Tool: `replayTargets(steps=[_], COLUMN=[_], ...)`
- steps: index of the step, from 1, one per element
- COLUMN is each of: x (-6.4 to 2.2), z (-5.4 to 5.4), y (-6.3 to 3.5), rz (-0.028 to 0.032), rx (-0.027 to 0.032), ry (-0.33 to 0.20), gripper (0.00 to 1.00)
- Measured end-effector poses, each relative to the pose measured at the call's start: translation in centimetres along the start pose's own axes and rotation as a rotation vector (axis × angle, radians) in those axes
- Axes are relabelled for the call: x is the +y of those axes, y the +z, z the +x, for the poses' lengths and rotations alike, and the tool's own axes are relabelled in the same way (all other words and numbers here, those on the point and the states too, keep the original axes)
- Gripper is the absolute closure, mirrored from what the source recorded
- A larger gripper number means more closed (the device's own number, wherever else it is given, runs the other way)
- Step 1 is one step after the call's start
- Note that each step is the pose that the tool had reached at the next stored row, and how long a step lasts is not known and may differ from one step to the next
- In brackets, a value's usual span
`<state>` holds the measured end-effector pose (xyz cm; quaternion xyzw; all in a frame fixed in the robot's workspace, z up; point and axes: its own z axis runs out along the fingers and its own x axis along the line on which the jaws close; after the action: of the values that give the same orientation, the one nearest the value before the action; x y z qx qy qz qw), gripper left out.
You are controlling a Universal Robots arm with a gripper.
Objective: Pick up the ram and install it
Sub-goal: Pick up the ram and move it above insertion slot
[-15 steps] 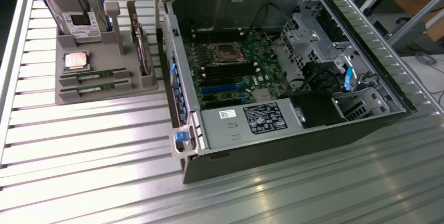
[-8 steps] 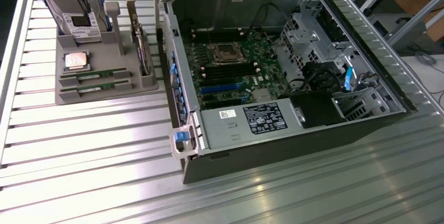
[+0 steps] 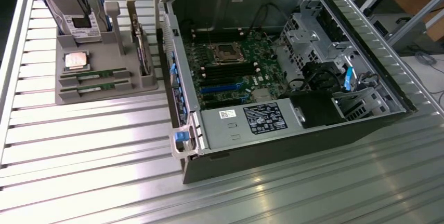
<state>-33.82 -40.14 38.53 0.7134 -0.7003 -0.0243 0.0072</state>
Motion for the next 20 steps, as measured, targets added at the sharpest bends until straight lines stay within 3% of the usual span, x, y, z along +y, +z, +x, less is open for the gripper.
replayTargets(steps=[20], x=[-0.03], z=[0.01], y=[0.62], rz=[0.0], rx=[0.0], ry=[0.0], gripper=[0.64])
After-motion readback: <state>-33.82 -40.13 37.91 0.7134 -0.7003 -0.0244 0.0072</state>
